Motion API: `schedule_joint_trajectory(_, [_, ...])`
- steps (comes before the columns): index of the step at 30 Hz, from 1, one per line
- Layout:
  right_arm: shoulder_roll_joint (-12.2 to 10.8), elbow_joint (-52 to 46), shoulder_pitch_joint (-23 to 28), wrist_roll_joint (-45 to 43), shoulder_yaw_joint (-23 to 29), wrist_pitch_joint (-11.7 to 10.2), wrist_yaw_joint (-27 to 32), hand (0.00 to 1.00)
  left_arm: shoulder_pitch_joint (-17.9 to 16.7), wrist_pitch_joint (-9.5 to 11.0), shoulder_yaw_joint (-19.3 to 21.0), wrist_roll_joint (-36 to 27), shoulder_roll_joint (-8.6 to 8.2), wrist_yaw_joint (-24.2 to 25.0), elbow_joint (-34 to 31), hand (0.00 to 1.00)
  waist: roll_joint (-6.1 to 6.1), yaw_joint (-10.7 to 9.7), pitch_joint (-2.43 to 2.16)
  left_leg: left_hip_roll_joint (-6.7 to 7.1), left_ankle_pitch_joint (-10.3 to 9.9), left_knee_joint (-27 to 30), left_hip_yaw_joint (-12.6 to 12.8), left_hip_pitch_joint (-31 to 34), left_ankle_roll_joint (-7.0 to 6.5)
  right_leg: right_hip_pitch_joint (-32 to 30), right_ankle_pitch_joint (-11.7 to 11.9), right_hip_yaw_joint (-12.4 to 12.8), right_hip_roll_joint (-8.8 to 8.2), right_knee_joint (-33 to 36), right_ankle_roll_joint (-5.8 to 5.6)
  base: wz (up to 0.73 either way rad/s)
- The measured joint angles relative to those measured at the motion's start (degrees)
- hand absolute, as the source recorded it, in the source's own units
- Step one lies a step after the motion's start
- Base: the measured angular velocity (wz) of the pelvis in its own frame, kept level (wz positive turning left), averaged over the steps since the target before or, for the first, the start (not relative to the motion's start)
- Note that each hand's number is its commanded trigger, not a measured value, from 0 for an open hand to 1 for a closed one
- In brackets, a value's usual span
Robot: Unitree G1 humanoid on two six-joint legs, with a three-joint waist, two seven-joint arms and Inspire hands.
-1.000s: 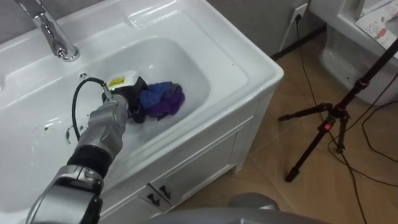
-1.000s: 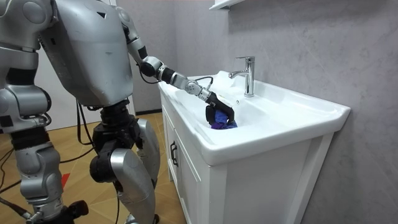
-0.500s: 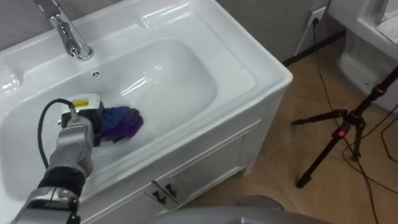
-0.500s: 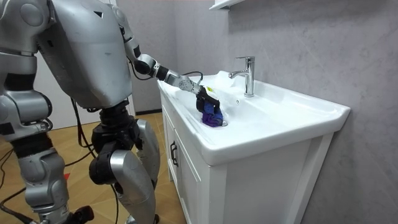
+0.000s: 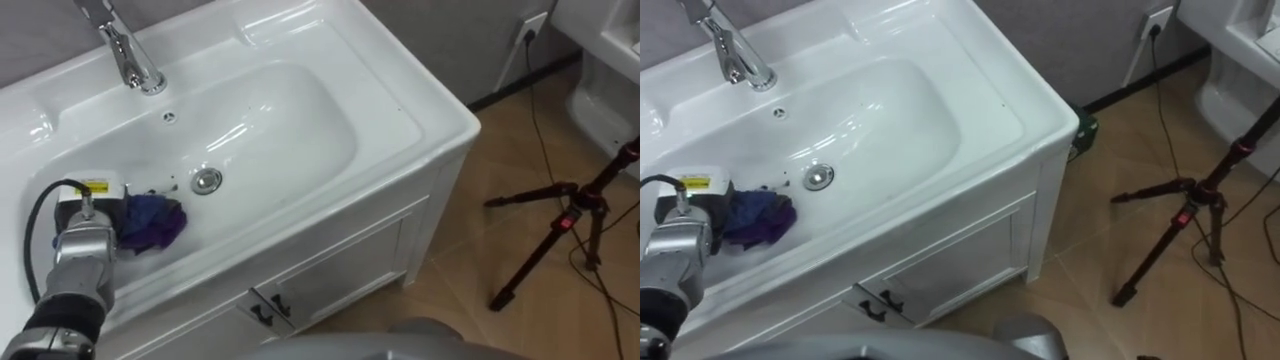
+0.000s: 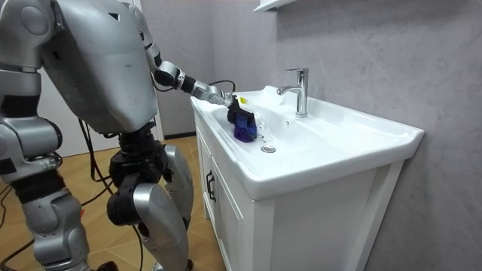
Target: Wipe basin
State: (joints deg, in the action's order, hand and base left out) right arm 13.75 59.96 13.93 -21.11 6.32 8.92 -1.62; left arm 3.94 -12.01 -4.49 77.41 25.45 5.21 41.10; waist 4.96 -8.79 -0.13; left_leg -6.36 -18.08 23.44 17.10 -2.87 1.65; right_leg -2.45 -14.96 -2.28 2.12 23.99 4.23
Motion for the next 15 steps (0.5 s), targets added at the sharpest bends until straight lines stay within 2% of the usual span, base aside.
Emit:
schedule_joint_trajectory(2, [0.0, -0.1, -0.4, 0.0, 0.1, -0.1, 0.0, 0.00, 0.0, 0.0, 0.0, 0.1, 1.07, 0.8, -1.1, 1.00, 0.15, 0.4, 0.01, 0.01, 0.0, 0.1, -0.5, 0.3, 0.02, 0.0, 0.0, -0.7, -0.11, 0.0, 0.03, 0.12])
schedule_joint_trajectory(5, [0.0, 0.0, -0.6, 0.1, 0.1, -0.2, 0.2, 0.00, 0.0, 0.0, 0.0, 2.2, 1.52, 1.0, -2.5, 1.00, 0.50, 1.4, 0.06, 0.11, 0.1, 0.1, -1.7, 0.5, 0.17, 0.1, -0.1, -1.3, -0.15, -0.2, 0.19, 0.13])
schedule_joint_trajectory(8, [0.1, 0.3, -1.0, 0.6, 0.1, -0.3, 0.2, 0.00, 0.0, 0.0, 0.0, 2.2, 2.16, 0.4, -2.9, 1.00, 0.63, 1.4, 0.04, 0.06, 0.3, 0.1, -2.3, 0.7, 0.51, 0.0, -0.3, -2.1, -0.15, -0.3, 0.50, 0.13])
schedule_joint_trajectory(12, [0.2, 0.5, -1.1, 0.8, 0.1, -0.3, 0.4, 0.00, 0.0, -0.3, 0.0, 2.2, 2.27, 0.2, -2.8, 1.00, 0.84, 1.4, 0.13, 0.05, 0.6, -0.3, -2.8, 0.7, 0.98, 0.0, -0.5, -2.5, -0.13, -0.2, 0.96, 0.06])
schedule_joint_trajectory(15, [0.2, 0.5, -0.9, 0.8, 0.1, -0.3, 0.4, 0.00, -0.1, -1.4, 0.0, 2.2, 2.28, 0.2, -2.8, 1.00, 0.81, 1.3, 0.24, 0.04, 0.9, -0.5, -2.9, 0.7, 1.33, -0.1, -0.8, -2.7, -0.08, 0.1, 1.32, 0.01])
